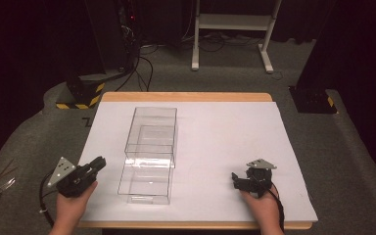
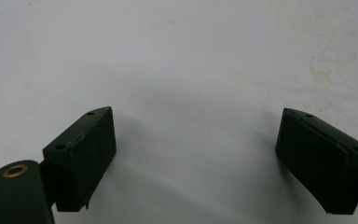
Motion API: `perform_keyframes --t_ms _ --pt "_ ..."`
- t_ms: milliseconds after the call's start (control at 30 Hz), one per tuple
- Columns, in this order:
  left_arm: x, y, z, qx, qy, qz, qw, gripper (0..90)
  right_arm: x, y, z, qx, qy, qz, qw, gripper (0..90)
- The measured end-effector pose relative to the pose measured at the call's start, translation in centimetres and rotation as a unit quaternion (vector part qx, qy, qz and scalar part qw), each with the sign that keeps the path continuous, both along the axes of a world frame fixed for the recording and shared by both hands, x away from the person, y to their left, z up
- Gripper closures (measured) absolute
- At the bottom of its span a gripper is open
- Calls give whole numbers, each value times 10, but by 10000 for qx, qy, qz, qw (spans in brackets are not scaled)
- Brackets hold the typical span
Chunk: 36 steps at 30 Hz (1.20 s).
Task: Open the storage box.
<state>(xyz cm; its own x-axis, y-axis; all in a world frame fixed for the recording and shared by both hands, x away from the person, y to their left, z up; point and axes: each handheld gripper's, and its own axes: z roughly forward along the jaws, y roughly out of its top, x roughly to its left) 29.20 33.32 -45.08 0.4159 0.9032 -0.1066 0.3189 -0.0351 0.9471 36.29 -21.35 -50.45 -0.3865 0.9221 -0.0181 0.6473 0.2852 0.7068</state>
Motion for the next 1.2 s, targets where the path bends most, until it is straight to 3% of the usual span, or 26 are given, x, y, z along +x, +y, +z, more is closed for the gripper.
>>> perform_keyframes --t_ms 167,333,500,600,900,967,1033,1133,1200 --pt "18 -8 -10 326 341 410 9980 738 0 0 0 7 5 -9 10000 123" --pt "31 -15 -23 625 642 654 9938 697 0 0 0 11 5 -7 10000 124" --pt "38 -13 -34 609 1055 747 9897 641 0 0 0 15 -1 -1 10000 125" --pt "38 -14 -40 726 1232 803 9865 600 0 0 0 11 -3 -3 10000 125" --pt "40 -14 -53 1016 1609 876 9778 471 0 0 0 15 0 -2 10000 125" --pt "41 -13 -53 1008 1611 901 9776 427 0 0 0 15 0 -3 10000 125" --pt "44 -12 -56 999 1806 906 9743 351 0 0 0 17 0 -1 10000 125" --pt "43 -14 -56 1023 1792 872 9746 308 0 0 0 12 -2 -1 10000 125" --pt "43 -17 -57 1182 1763 895 9731 307 0 0 0 11 -3 -1 10000 125"
